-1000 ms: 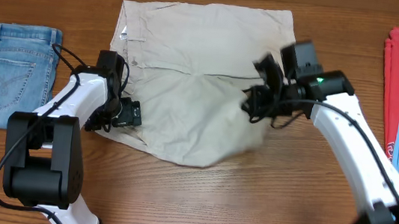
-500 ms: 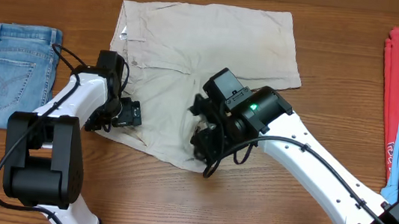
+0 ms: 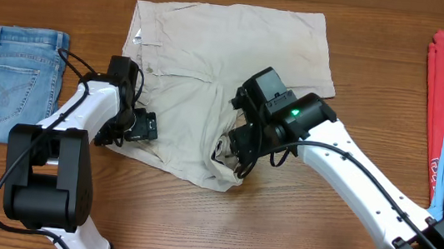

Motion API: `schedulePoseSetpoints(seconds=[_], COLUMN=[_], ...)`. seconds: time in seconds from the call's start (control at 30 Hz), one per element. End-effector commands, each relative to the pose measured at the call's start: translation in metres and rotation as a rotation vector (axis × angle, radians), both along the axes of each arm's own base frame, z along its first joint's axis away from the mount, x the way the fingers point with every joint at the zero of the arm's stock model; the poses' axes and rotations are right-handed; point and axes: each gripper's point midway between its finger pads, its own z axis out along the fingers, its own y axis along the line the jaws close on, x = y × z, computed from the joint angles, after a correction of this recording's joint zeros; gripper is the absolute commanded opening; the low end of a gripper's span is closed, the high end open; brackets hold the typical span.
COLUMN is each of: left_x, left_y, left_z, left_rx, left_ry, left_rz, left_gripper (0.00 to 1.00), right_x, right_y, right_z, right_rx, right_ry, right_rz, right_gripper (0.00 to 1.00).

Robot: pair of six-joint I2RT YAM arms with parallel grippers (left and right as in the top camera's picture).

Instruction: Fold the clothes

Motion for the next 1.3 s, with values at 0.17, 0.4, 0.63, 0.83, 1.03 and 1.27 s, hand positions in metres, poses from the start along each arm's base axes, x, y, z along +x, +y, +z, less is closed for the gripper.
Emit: schedulePoseSetpoints(seconds=[0.17, 0.4, 0.63, 0.83, 1.03, 1.27], left_x=[-0.036, -0.036, -0.036, -0.036, -0.036, -0.036], left_y=[-0.001, -0.001, -0.001, -0.001, -0.001, -0.001], left_z=[-0.041, -0.041, -0.041, -0.042, -0.041, -0.041], left_rx=[0.017, 0.017, 0.017, 0.017, 0.017, 0.017], left_ry=[0.157, 0.157, 0.157, 0.156, 0.157, 0.157], left_rz=[-0.017, -0.017, -0.017, -0.017, -0.017, -0.017], left_gripper=[0.97, 0.97, 0.97, 0.97, 0.97, 0.97], right_x=[-0.010, -0.011, -0.007, -0.008, -0.003, 0.002], right_y=[0.026, 0.025, 0.029, 0.037, 0.041, 0.042], right_z=[-0.024, -0.010, 0.022, 0.027, 0.023, -0.010], right_rx=[0.064, 0.070, 0.111, 0.158, 0.160, 0.105], right_ry=[0.041, 0.032, -0.024, -0.024, -0.025, 0.039], right_rz=[0.126, 0.128, 0.130, 0.143, 0.140, 0.106], right_gripper=[0.73, 0.73, 0.74, 0.74, 0.70, 0.56])
